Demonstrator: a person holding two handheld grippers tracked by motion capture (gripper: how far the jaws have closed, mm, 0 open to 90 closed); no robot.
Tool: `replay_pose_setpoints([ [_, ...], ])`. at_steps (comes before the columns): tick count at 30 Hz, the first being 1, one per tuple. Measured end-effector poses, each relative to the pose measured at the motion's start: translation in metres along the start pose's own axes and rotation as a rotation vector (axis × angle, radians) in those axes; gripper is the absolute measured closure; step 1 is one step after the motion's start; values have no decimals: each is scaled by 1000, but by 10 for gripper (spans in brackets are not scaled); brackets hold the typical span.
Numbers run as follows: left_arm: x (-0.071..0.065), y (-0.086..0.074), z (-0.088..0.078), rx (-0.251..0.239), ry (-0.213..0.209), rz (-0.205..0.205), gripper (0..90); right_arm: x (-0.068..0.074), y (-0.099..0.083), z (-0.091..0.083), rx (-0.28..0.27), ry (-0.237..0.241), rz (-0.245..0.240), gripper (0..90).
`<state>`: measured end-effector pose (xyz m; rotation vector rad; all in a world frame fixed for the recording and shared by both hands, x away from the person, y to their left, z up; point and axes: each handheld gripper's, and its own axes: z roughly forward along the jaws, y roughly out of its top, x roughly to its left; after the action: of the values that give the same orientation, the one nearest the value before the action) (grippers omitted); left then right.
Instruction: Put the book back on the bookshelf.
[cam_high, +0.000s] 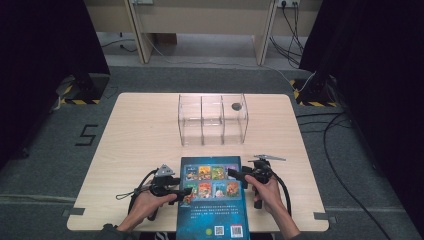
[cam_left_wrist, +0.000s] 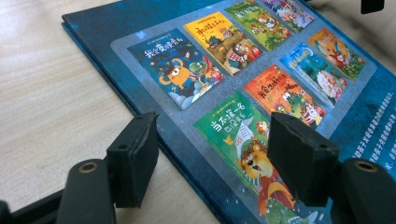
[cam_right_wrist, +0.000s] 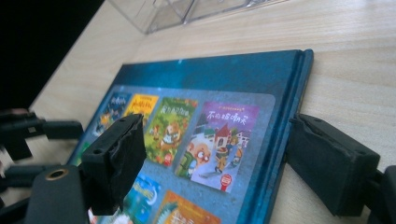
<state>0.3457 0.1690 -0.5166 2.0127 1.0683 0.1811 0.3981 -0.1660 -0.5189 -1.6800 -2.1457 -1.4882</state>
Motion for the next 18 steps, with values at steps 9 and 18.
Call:
replay_pose_setpoints([
  [9,0,2,0,9,-8,-9,287,1,-5,-1,-59,11,133,175],
  [18,5,0,-1,-25,-32,-87,289,2,-12,-8,-88,58,298,115],
])
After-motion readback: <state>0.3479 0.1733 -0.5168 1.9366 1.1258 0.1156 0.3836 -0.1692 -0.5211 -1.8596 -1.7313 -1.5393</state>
